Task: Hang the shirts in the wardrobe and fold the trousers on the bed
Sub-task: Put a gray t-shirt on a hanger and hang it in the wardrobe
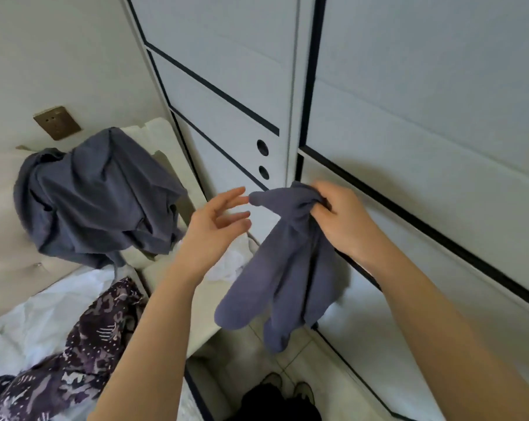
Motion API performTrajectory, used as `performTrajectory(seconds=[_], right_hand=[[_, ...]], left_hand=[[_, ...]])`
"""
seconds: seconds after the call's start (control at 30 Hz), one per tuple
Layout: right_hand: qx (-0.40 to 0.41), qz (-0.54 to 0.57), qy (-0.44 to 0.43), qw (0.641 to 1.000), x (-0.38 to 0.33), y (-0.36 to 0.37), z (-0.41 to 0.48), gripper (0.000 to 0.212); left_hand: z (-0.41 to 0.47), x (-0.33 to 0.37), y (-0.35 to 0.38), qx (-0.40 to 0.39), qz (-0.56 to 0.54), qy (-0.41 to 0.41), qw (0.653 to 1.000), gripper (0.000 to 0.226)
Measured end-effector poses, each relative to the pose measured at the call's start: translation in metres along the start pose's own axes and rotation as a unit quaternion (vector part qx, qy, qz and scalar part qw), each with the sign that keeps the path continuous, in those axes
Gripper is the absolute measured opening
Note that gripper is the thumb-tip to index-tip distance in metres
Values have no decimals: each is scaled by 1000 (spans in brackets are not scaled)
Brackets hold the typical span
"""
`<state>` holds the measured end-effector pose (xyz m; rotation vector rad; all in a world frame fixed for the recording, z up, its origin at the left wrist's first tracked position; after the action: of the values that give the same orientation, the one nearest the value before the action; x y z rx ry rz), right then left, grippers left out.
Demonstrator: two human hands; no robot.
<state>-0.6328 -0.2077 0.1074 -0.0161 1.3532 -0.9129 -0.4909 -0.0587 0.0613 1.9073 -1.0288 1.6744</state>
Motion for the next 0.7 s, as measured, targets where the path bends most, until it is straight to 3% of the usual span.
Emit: performTrajectory(seconds=[0.1,0.2,0.27,0.4,0.47,0.53,0.63,0.7], right_hand=[[-21,-14,19,999,2,0,-12,33],[9,-21,59,998,11,-5,-25,31],[53,-44,88,994,18,-13,-37,32],[141,-81,134,977,33,-25,-74,25],[178,-141,170,959,41,-26,-96,11],[239,-173,222,929,48,-28,-123,16],[308,-109,298,897,58,-25,-162,25],[286,-74,356,887,69,-19,-184,25]], left_hand=[[8,20,40,-130,108,85,982,59],[13,34,62,-118,182,163,963,30],[16,41,72,-113,196,180,957,27],[15,64,100,-195,157,200,947,35],[10,72,123,-240,163,209,934,33],[3,74,149,-282,182,210,918,31],[-9,74,182,-328,192,202,902,33],[-17,73,203,-347,186,194,898,39]])
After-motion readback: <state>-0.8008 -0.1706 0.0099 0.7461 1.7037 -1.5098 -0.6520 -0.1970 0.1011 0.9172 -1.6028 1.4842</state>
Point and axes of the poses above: each hand's wrist, its own z-axis towards the middle knuckle, its own y-axis out of the palm, x = y × z, the point moved 6 cm from there along z, towards the middle knuckle, and after that the axes turned 9 degrees about -y, right-handed, at the moved point
